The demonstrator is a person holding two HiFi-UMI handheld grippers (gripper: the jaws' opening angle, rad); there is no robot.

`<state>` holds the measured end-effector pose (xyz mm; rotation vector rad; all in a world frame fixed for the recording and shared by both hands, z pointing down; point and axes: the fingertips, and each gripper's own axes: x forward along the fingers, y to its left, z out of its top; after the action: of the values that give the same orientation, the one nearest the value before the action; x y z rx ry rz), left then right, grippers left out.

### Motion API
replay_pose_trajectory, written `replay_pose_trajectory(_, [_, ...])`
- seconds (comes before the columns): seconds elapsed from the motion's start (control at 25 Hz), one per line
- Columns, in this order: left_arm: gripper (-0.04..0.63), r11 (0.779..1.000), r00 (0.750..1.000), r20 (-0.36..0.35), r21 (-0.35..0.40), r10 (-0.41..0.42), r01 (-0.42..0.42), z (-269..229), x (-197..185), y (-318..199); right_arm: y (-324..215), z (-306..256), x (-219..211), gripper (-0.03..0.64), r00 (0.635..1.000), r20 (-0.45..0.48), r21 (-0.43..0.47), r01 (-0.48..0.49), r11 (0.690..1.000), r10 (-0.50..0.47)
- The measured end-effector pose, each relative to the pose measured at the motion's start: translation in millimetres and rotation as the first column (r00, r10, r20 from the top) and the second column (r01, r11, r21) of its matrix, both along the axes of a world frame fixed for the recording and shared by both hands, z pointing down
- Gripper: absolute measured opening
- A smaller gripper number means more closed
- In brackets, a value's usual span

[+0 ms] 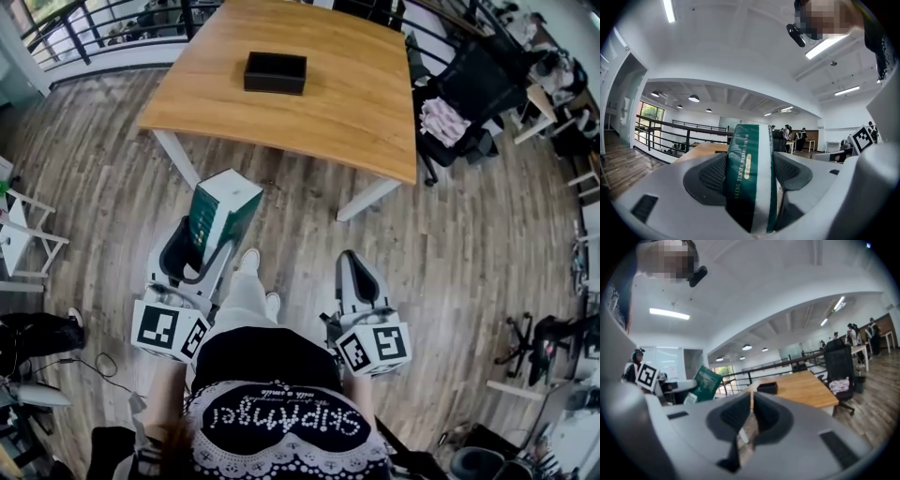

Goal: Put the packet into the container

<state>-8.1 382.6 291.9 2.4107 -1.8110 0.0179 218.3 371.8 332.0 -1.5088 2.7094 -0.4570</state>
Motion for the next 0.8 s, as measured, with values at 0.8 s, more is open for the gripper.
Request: replay_pose_trajectory(0.8, [0.337, 0.999, 0.999, 0.004, 0.009, 0.034, -0.034, -1, -99, -151, -150, -13, -94, 0.04, 0.998, -0.053, -0.012, -0.018, 1.0, 0.018])
